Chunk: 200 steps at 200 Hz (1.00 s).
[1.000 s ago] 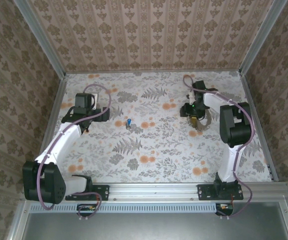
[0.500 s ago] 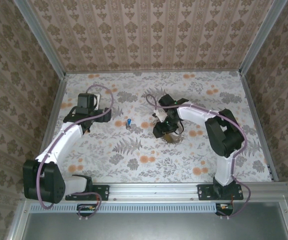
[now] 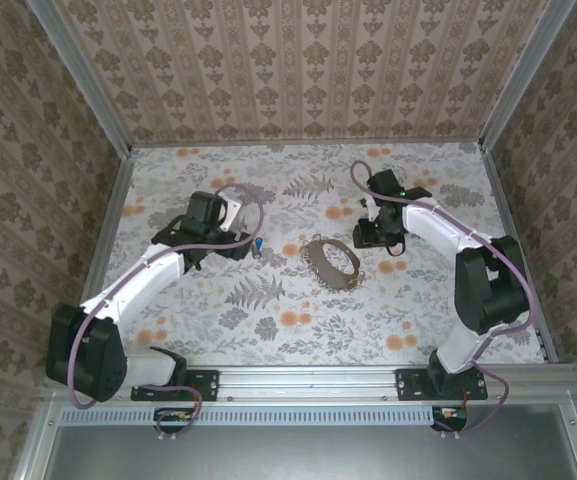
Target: Put the keys on the keyring
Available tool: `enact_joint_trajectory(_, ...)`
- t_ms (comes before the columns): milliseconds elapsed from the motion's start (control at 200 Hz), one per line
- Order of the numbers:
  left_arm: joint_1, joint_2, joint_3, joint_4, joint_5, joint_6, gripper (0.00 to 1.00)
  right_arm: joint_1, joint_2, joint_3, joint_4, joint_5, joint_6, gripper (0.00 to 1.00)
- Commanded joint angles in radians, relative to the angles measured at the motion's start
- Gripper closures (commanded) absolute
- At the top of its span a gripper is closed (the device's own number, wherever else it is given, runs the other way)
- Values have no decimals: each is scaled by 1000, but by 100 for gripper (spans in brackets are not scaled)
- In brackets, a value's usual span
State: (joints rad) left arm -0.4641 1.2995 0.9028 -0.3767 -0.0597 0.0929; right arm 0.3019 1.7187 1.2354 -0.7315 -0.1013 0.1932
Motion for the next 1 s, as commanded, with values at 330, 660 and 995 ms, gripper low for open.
enact_joint_trajectory(330,-79,11,36,-61,132,54,0,101,244,184,-106,129,-372,54)
enact_joint_trajectory(660,-79,-40,16,-40,123,57,0,102,380,254,-150,170,-330,54)
enact_joint_trajectory(995,-79,-59,14,-38,124,71,0,103,397,260,-180,128,-381,66)
